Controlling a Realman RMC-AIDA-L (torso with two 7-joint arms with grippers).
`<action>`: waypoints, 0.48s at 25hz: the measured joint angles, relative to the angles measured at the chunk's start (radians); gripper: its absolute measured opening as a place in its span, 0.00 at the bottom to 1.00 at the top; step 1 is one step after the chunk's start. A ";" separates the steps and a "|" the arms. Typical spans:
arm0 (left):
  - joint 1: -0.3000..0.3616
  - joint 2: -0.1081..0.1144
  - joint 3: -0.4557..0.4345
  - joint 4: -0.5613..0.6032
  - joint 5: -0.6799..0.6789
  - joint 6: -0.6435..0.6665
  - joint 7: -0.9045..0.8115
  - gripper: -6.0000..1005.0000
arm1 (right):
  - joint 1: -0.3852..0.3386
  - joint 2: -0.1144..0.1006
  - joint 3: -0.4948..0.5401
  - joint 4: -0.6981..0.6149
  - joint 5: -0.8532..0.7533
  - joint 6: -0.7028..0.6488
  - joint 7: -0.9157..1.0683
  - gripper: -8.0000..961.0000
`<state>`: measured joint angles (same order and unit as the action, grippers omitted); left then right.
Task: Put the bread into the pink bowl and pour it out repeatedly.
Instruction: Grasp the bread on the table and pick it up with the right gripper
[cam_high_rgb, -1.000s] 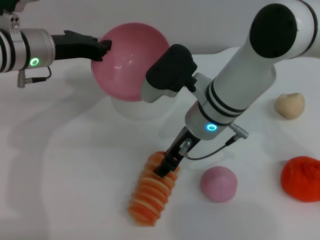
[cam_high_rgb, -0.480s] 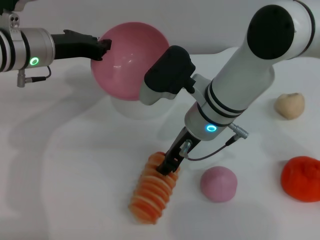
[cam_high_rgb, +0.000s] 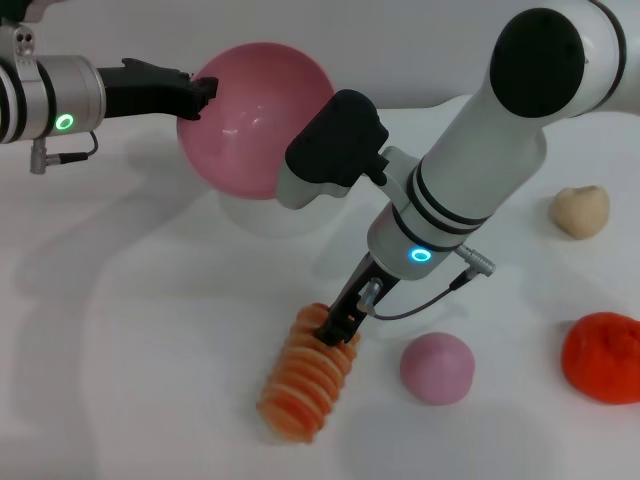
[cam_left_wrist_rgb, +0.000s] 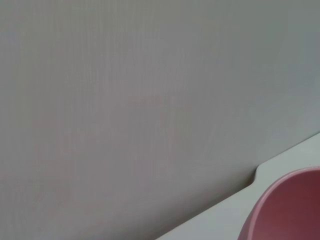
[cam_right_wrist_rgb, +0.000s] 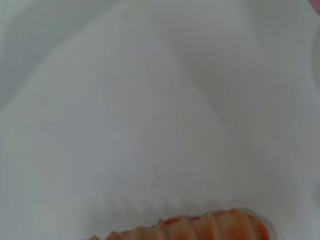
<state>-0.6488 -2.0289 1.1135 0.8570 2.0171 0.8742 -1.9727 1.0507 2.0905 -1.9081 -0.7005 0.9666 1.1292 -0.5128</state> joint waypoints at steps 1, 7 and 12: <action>0.000 0.000 0.000 0.000 0.000 -0.001 0.000 0.05 | 0.000 0.000 0.000 0.000 0.000 0.000 0.000 0.32; 0.000 0.001 0.000 0.001 0.000 -0.001 0.001 0.05 | 0.000 -0.001 0.002 0.000 0.000 -0.002 0.000 0.27; 0.000 0.001 0.000 0.000 0.000 -0.002 0.007 0.05 | 0.000 -0.001 0.000 0.001 -0.001 -0.003 0.000 0.25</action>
<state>-0.6488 -2.0275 1.1133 0.8574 2.0172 0.8717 -1.9662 1.0508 2.0892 -1.9081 -0.6998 0.9655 1.1261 -0.5123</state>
